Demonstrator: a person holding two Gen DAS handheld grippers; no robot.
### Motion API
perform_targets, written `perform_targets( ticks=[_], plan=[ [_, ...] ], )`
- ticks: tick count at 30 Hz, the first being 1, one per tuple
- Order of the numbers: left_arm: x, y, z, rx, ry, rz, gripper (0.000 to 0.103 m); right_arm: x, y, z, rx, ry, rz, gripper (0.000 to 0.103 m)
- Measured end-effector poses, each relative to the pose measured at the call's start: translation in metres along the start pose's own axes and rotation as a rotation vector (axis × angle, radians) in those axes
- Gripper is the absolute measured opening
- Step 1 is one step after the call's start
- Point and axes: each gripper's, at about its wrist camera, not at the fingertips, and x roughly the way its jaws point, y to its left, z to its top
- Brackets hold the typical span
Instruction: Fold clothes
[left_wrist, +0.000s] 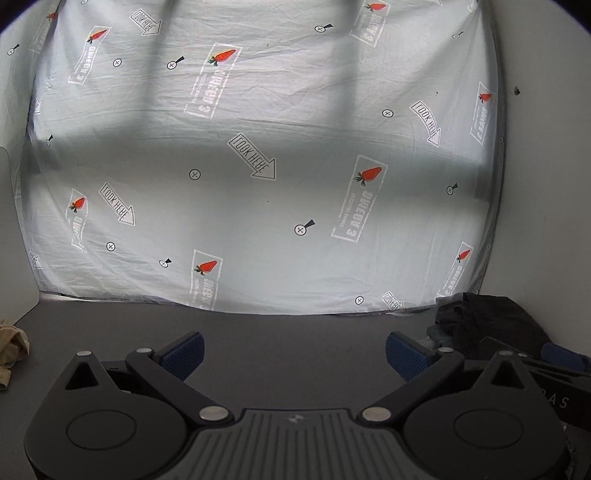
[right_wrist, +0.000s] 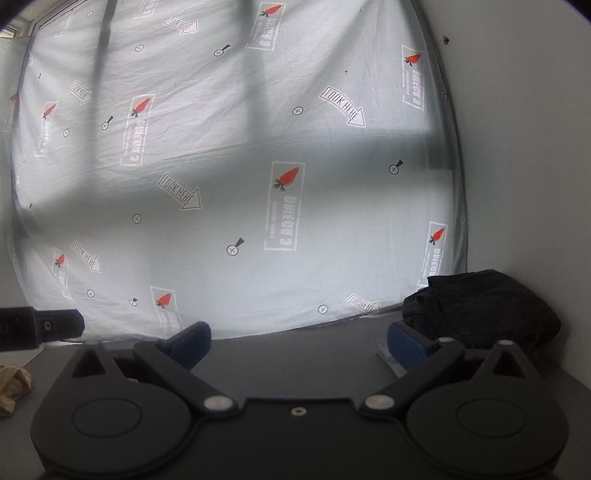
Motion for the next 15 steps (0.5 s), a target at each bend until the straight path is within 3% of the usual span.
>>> perform_targets(
  ticks=[5,15],
  plan=[
    [-0.041,0.04,-0.026,0.046,0.047,0.029,0.103,-0.034,0.045,-0.026,0.029,0.119,0.076,0.103],
    [-0.099,0.094,-0.072,-0.006,0.167,0.088,0.103,-0.093,0.105,-0.079,-0.06,0.238,-0.024,0.103]
  ],
)
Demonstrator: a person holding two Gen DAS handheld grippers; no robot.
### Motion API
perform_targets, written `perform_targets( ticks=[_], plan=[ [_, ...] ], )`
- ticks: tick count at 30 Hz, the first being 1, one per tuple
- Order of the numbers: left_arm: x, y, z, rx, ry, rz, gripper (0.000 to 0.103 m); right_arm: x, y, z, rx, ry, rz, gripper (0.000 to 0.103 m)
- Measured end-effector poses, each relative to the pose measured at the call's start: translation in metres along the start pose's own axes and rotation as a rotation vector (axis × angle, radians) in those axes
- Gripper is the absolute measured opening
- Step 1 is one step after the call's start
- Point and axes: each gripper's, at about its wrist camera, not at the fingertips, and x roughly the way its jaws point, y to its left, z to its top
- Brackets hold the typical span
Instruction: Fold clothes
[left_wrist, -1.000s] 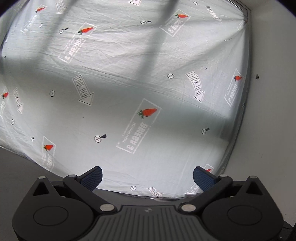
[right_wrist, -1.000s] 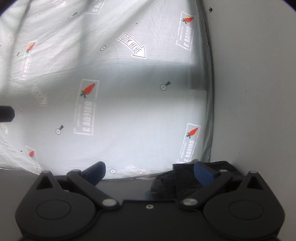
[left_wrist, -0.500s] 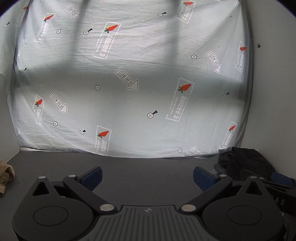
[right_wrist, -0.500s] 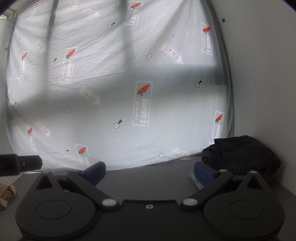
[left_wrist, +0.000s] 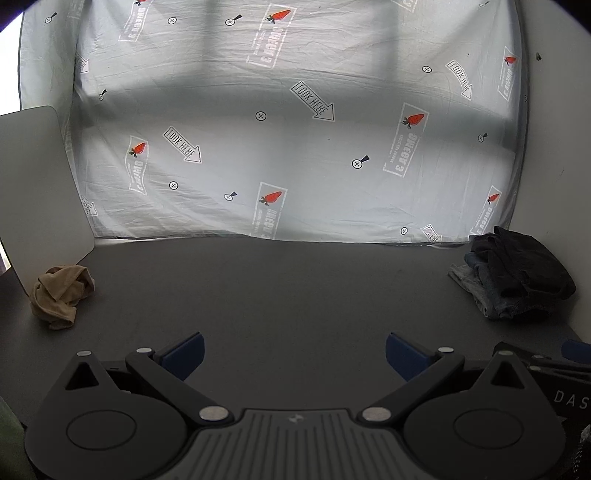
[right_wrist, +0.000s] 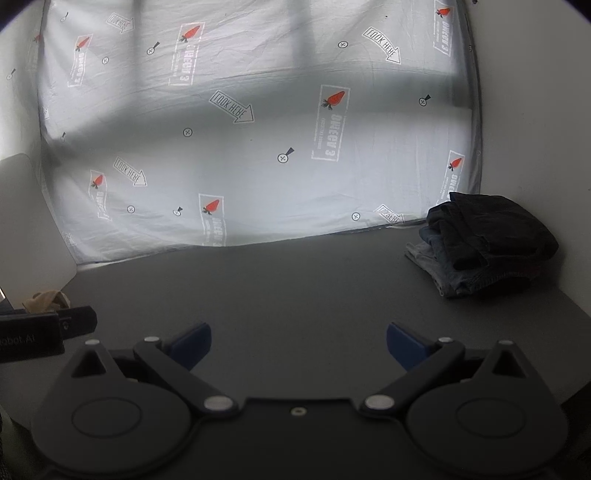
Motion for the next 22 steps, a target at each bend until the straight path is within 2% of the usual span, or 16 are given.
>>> perform_targets(
  ticks=[5,7,15,22],
  plan=[
    [-0.009,0.015,-0.026,-0.044,0.081,-0.029,0.103,-0.016,0.009,-0.02,0.017,0.091,0.034,0.103],
    [-0.013,0.017,-0.031,-0.027,0.083,-0.024,0.103,-0.019,0.014,-0.024,0.006,0.107,0.041,0.103],
    [-0.017,0.03,-0.035,-0.029,0.092,-0.02,0.103,-0.03,0.033,-0.025,-0.063,0.081,0.022,0.103],
    [-0.017,0.038,-0.031,-0.032,0.068,-0.015,0.103,-0.032,0.042,-0.023,-0.084,0.067,0.007,0.103]
  ],
)
